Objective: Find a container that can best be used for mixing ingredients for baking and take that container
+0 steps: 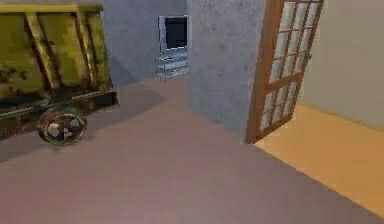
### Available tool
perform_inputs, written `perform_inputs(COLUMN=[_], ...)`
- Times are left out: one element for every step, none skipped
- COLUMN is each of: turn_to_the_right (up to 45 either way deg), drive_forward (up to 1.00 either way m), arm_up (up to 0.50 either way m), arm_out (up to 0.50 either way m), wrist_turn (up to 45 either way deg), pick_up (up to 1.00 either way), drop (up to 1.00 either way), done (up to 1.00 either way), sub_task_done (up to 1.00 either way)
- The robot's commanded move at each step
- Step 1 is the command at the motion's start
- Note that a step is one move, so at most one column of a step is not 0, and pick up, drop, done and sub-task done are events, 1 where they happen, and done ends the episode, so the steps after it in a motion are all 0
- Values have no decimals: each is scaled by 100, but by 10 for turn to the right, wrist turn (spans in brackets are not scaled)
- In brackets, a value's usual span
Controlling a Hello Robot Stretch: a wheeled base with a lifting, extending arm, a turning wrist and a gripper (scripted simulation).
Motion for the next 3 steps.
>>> perform_inputs(turn_to_the_right=[450,0,450], drive_forward=[0,50,0], arm_up=[0,0,0], arm_out=[0,0,0], wrist_turn=[0,0,0], pick_up=[0,0,0], drop=[0,0,0], done=[0,0,0], sub_task_done=[0,0,0])
